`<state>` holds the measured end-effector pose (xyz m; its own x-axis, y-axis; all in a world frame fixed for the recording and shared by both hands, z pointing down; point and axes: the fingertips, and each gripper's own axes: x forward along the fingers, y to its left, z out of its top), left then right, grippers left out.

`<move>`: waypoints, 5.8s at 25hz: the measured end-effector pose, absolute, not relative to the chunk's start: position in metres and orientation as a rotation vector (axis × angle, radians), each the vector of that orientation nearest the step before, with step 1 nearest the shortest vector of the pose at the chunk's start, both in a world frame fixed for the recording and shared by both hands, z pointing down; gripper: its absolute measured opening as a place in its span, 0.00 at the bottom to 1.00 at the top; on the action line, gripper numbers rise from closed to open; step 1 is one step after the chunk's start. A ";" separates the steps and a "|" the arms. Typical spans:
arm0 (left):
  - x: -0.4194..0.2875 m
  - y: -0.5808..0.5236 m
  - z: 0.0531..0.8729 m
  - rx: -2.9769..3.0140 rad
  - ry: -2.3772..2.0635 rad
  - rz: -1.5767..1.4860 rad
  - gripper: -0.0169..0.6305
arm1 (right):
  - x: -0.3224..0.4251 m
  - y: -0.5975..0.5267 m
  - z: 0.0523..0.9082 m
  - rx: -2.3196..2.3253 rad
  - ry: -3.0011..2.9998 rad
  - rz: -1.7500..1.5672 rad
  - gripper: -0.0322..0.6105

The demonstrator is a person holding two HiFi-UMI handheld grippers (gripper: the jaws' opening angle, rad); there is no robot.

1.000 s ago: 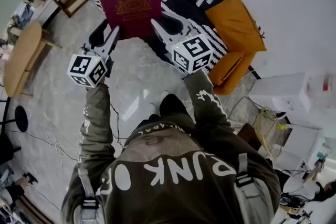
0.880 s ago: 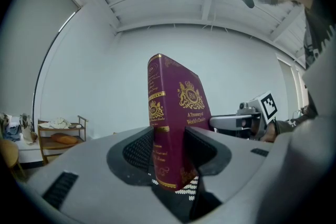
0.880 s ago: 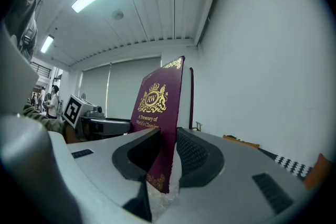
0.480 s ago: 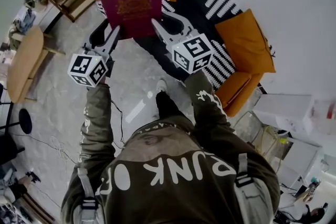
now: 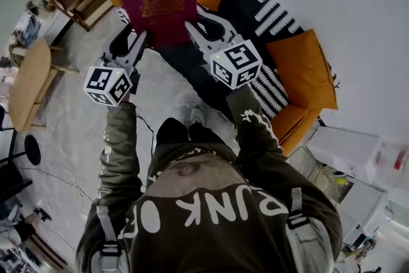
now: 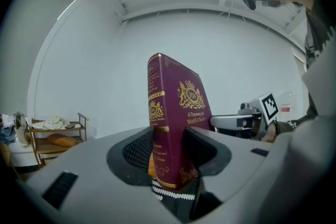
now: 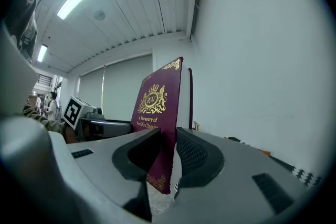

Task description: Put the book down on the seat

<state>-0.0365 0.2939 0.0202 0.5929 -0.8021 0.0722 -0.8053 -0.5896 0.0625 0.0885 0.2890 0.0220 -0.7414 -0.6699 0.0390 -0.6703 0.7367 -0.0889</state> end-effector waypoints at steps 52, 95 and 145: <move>-0.137 -0.139 0.620 2.247 -1.033 0.482 0.30 | -0.018 -0.142 0.609 1.102 -2.352 0.856 0.21; -0.096 -0.068 0.229 2.613 -1.373 0.159 0.03 | 0.023 -0.069 0.229 1.368 -2.660 0.153 0.07; -0.104 0.531 -0.073 2.945 -1.431 -0.060 0.03 | 0.005 0.525 -0.056 1.484 -2.777 -0.199 0.06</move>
<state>-0.1039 0.5306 -0.0735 0.6190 -0.7801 -0.0910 -0.7850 -0.6108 -0.1039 0.0051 0.5252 -0.0556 -0.5577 -0.8270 -0.0712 -0.8287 0.5498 0.1046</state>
